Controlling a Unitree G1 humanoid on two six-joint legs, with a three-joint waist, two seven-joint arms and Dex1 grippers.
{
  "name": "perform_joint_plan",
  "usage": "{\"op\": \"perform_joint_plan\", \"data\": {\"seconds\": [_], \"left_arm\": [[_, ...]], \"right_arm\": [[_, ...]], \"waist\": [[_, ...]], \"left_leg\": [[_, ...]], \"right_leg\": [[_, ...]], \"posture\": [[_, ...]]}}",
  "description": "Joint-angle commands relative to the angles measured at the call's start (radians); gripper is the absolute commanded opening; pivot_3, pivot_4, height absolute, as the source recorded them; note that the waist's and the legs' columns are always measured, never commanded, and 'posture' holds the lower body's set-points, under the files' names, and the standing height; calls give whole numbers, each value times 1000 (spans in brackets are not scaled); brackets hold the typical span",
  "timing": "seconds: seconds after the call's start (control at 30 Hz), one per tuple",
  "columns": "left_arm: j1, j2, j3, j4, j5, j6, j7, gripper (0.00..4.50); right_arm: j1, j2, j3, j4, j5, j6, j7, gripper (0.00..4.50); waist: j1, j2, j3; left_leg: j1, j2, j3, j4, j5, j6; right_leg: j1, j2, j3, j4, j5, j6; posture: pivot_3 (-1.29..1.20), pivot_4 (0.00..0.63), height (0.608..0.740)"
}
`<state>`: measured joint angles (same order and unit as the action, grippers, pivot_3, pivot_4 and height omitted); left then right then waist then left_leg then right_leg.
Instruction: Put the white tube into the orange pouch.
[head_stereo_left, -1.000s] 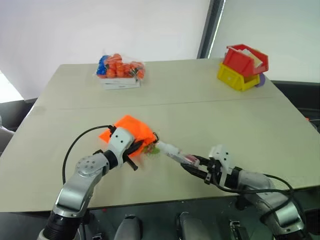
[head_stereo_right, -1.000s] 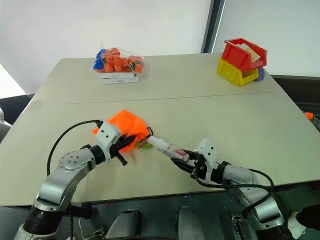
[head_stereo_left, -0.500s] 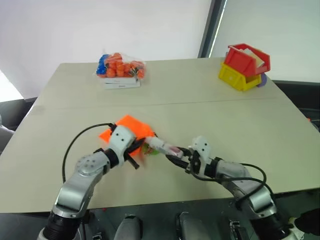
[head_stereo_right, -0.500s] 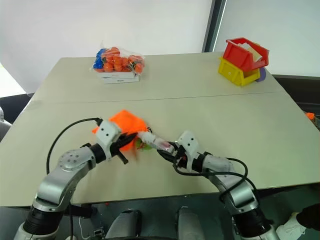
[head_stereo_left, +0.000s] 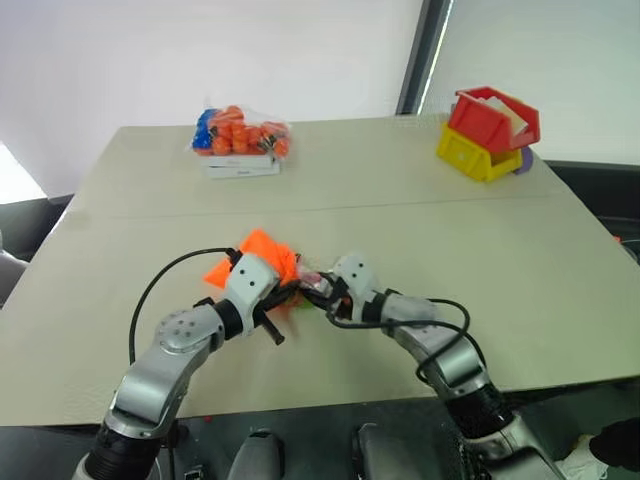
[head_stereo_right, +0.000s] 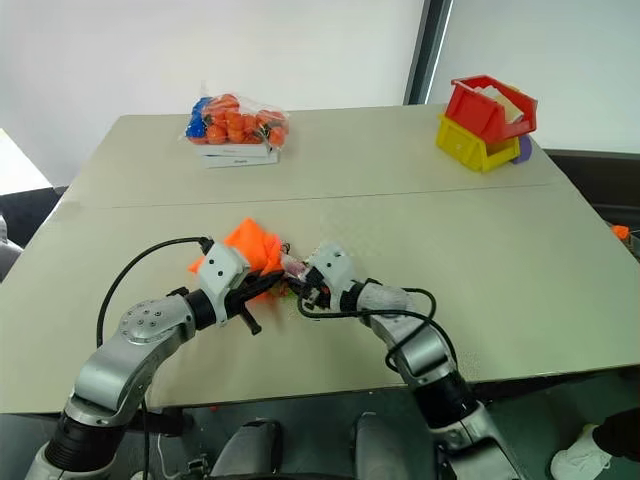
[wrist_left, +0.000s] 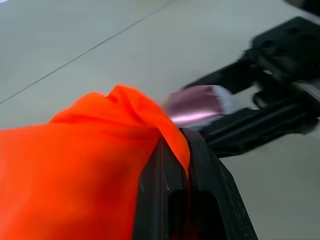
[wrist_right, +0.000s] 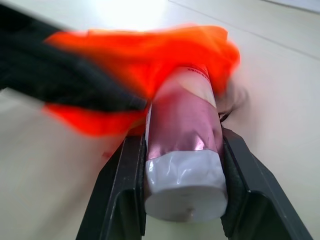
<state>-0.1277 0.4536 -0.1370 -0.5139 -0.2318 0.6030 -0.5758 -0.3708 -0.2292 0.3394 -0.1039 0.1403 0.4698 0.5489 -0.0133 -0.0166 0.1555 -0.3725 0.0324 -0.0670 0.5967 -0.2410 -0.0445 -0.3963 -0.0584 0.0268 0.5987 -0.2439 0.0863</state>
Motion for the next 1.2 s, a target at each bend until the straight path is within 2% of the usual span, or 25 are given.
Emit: {"op": "perform_joint_plan", "data": {"seconds": [0.03, 0.3, 0.57, 0.67, 0.77, 0.8, 0.87, 0.93, 0.97, 1.2], "left_arm": [[4, 8, 5, -47, -22, -6, -10, 0], [25, 37, 25, -37, -38, -12, -29, 0], [24, 44, 26, -85, -119, 16, -66, 0], [29, 45, 25, -87, -117, 19, -56, 0], [39, 47, 29, -90, -116, 19, -50, 0], [47, 49, 34, -90, -115, 16, -49, 0], [61, 57, 44, -86, -110, 10, -48, 0], [71, 64, 59, -77, -109, 3, -48, 0], [75, 67, 65, -73, -110, 0, -48, 0], [106, 126, 154, 27, -117, -69, -99, 0]], "right_arm": [[-10, 2, -2, -20, -13, -23, 3, 1261], [18, -40, -30, -65, 1, 6, 31, 1261], [-89, 136, -12, -17, -31, 183, -130, 1261], [-112, 164, -7, 14, -48, 192, -157, 1261], [-111, 160, -6, 10, -28, 198, -122, 1261], [-106, 152, -7, -6, -15, 209, -102, 2254], [-94, 132, -3, -38, -2, 221, -72, 3131], [-76, 111, -6, -74, 3, 228, -56, 4241], [-70, 103, -9, -88, 5, 232, -52, 4429], [55, -67, -82, -321, 112, 262, 75, 4429]], "waist": [[-1, 0, 0], [-3, 0, 0], [-8, 0, 0], [-3, 0, 0], [-5, 0, 0], [-5, 0, 0], [-6, 0, 0], [-5, 0, 0], [-5, 0, 0], [-6, 0, 0]], "left_leg": [[0, 0, 0, 0, 0, 0], [1, 0, 0, 0, 0, 0], [1, 1, 0, 0, 0, 0], [0, 1, -1, 0, 0, 0], [0, 1, -1, 0, 0, 0], [0, 1, -1, 0, 0, 0], [0, 1, -1, 0, 0, 0], [0, 1, -1, -1, 0, 0], [0, 1, -1, -1, 0, 0], [0, 1, -1, -1, 0, 0]], "right_leg": [[0, 0, 0, 0, 0, 0], [0, 0, 0, 0, 0, 0], [-2, 1, 0, 2, 0, 0], [-1, 2, 0, 2, 0, -1], [-1, 1, 0, 0, 0, -1], [0, 1, 0, 0, 0, -1], [-1, 1, 0, 1, 0, -1], [-1, 1, 0, 1, 0, -1], [-1, 1, 0, 1, 0, -1], [-2, 1, 0, 0, -2, 3]], "posture": [[0, 150, 740], [0, 150, 740], [0, 150, 740], [0, 150, 740], [0, 150, 740], [0, 150, 740], [0, 150, 740], [0, 150, 740], [0, 150, 740], [0, 150, 740]]}}
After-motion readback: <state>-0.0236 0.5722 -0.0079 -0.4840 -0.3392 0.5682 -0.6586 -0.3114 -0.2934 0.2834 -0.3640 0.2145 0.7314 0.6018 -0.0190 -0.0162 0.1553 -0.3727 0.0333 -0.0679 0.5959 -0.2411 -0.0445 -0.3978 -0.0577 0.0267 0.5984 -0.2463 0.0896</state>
